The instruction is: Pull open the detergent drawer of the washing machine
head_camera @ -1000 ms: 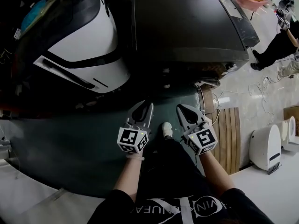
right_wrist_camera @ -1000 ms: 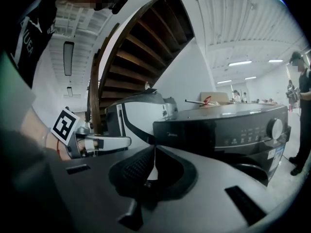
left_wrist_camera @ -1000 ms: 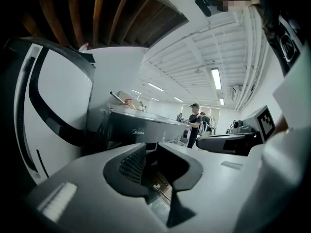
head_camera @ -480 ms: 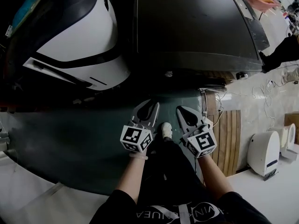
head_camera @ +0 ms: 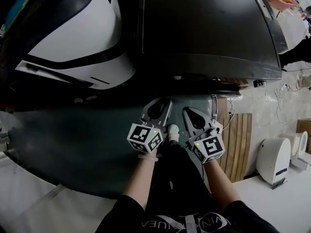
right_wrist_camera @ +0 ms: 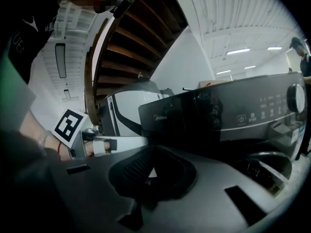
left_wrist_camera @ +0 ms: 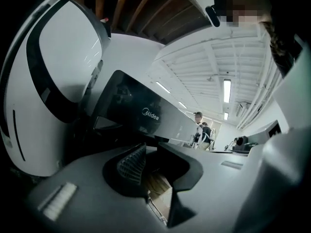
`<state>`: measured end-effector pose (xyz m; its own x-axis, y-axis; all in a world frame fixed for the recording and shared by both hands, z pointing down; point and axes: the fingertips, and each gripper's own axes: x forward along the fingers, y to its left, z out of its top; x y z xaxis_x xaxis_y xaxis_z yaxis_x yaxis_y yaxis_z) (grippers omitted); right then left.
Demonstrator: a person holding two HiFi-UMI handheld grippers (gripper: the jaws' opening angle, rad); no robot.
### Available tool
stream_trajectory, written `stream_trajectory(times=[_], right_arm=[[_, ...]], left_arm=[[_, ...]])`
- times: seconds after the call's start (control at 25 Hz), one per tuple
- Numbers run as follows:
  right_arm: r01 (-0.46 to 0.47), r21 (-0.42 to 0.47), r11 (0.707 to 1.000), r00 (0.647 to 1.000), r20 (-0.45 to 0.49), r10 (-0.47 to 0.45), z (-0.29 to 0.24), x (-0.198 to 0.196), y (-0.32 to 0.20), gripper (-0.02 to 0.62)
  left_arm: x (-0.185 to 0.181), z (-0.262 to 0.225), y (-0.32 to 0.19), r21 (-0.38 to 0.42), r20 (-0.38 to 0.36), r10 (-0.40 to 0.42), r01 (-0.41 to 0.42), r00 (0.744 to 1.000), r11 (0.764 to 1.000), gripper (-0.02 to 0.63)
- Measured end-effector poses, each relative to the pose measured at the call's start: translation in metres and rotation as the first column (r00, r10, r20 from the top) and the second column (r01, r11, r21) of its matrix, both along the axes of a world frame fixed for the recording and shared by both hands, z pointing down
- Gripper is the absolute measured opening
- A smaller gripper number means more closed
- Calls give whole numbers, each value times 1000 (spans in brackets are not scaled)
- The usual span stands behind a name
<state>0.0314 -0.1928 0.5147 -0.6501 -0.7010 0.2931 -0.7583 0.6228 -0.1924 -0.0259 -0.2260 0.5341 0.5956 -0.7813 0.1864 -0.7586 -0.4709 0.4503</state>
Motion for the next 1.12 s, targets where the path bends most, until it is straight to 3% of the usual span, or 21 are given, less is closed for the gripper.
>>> stream_trajectory(times=[0.48,0.72,0.88,1.12], right_arm=[[16,-38,999,1000,7,-16,17,-1,-18,14],[25,-50,998,1000,11,-24,22,-3,-27,14],[31,-83,996,999,10,-30,22,-7,-29,14],[63,-45,997,998,-5,-63,30,-6,-26,14]], left_arm=[[7,14,-32,-56,-160,-25,16,987,998,87],[11,14,-44,-54,-255,-29,16,967,998,109],[10,14,-49,-38,-343,-27,14,939,999,120],[14,7,-54,-15,-460,-17,11,888,1000,123]])
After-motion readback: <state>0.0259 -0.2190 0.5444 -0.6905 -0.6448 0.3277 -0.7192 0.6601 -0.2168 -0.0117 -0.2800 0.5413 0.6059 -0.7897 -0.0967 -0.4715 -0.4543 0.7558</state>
